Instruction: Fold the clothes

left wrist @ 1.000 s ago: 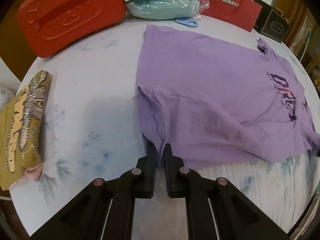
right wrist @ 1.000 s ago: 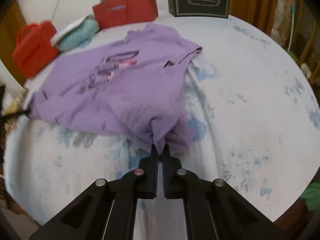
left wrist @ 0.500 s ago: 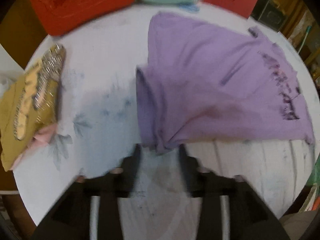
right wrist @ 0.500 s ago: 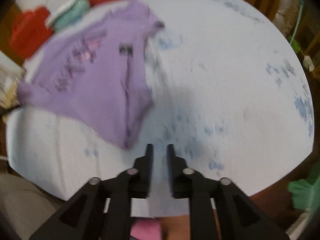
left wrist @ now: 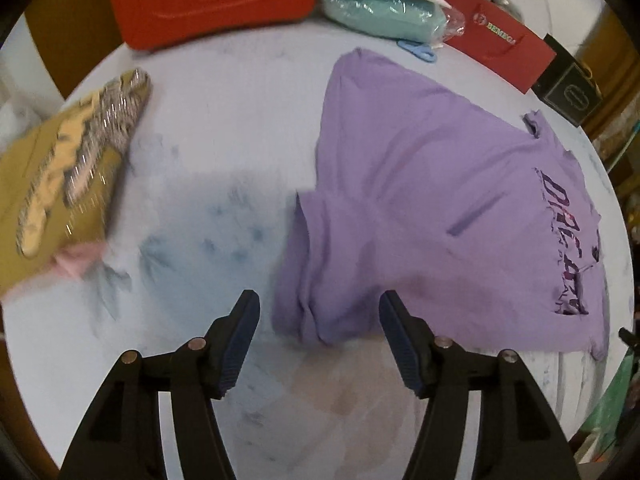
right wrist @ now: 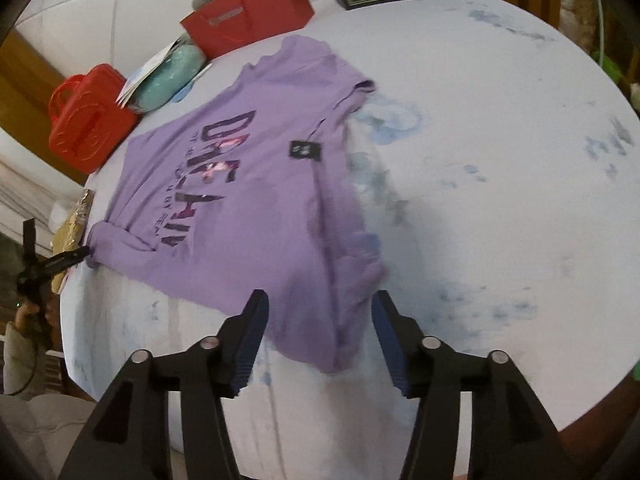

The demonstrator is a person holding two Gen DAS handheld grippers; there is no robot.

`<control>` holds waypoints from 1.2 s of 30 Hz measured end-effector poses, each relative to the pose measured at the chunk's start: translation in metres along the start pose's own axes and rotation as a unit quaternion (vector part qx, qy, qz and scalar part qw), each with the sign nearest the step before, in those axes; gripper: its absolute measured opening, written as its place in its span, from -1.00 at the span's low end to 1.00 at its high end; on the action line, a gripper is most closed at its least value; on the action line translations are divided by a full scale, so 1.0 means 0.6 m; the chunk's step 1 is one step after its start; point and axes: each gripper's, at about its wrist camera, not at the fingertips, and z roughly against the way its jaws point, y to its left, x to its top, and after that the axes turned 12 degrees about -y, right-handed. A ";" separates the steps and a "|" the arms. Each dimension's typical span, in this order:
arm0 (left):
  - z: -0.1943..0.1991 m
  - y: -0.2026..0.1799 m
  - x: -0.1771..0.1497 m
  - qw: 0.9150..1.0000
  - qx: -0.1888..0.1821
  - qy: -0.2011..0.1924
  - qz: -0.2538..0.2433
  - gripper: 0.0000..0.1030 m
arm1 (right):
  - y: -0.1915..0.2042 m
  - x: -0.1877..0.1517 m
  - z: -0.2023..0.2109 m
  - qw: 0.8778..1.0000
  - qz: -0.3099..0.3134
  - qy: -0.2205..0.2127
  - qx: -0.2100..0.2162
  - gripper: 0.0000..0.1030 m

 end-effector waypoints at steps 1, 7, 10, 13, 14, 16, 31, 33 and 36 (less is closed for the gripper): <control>-0.003 -0.001 -0.006 1.000 0.000 0.002 0.002 0.23 | 0.007 -0.003 -0.006 1.000 0.002 0.004 0.004 0.05; -0.007 -0.013 -0.025 1.000 0.006 0.015 -0.009 -0.52 | 0.049 -0.032 -0.038 0.996 0.080 0.033 -0.013 -0.05; -0.007 -0.027 -0.020 0.999 0.019 0.018 -0.034 -0.88 | 0.059 -0.026 -0.038 0.991 0.118 0.031 -0.045 -0.97; 0.020 -0.046 -0.012 0.998 0.015 -0.001 -0.060 -0.88 | 0.059 -0.012 -0.016 0.988 0.138 0.022 -0.068 -0.98; 0.032 -0.050 -0.012 0.998 0.010 -0.008 -0.067 -0.88 | 0.056 -0.006 0.001 0.988 0.139 0.017 -0.068 -0.98; 0.047 -0.055 -0.017 0.997 0.001 -0.009 -0.081 -0.88 | 0.046 0.000 0.029 0.987 0.144 0.016 -0.067 -0.98; 0.064 -0.043 0.000 0.997 0.010 -0.021 -0.073 0.18 | 0.023 0.038 0.062 0.989 0.137 -0.004 -0.058 -0.02; 0.053 -0.052 0.015 0.997 0.007 -0.031 -0.064 0.18 | 0.025 0.062 0.055 0.990 0.130 -0.018 -0.054 -0.02; 0.022 -0.065 0.025 0.998 0.005 -0.024 -0.053 -0.01 | 0.037 0.080 0.027 0.992 0.120 -0.008 -0.028 -0.41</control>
